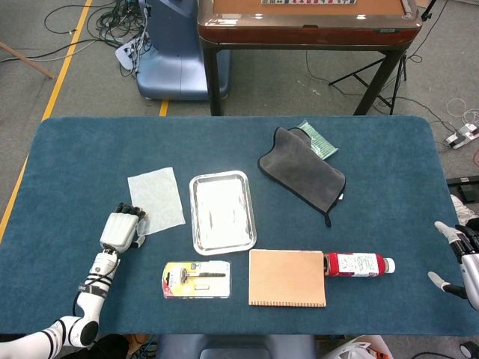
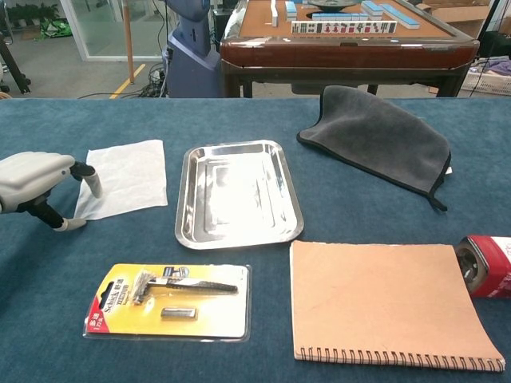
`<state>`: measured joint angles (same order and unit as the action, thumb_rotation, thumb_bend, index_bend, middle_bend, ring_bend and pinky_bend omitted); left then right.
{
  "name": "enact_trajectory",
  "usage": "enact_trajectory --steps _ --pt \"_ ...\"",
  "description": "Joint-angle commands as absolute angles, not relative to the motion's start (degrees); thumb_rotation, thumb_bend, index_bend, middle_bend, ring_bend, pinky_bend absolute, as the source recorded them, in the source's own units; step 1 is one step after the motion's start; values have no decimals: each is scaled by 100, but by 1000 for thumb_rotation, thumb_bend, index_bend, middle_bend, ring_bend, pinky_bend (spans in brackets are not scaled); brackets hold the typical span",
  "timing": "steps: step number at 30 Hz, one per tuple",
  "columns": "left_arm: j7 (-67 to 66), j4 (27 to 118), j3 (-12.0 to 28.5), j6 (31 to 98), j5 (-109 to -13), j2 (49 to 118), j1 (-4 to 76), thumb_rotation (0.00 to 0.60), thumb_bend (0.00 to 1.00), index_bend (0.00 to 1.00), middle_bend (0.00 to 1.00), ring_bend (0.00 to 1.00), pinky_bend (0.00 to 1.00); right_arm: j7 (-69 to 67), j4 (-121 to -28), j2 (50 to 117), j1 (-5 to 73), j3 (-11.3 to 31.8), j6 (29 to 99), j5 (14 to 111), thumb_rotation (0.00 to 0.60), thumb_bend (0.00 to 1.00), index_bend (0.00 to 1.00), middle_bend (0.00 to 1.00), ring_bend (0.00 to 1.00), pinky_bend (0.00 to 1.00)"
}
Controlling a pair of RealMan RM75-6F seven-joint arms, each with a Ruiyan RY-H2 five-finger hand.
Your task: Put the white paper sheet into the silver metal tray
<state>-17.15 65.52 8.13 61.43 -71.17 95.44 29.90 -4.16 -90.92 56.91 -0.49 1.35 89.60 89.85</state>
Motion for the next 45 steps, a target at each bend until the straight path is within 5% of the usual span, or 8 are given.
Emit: enact_trajectory --steps 1,33,45 --pt "-1699 6520 790 6121 -7138 9552 3003 600 223 433 294 231 131 -421 -9089 5695 -53 137 8966 8983 600 90 165 242 137 202" --pt "-1191 5678 895 6252 -7514 9883 3319 600 399 686 348 270 132 -398 -9127 5678 -39 164 8961 8989 600 91 165 242 136 202" --pt "-782 6817 1294 6393 -7485 9360 3466 600 399 685 369 291 136 -421 -9115 5685 -45 173 9008 9022 600 91 165 242 136 202"
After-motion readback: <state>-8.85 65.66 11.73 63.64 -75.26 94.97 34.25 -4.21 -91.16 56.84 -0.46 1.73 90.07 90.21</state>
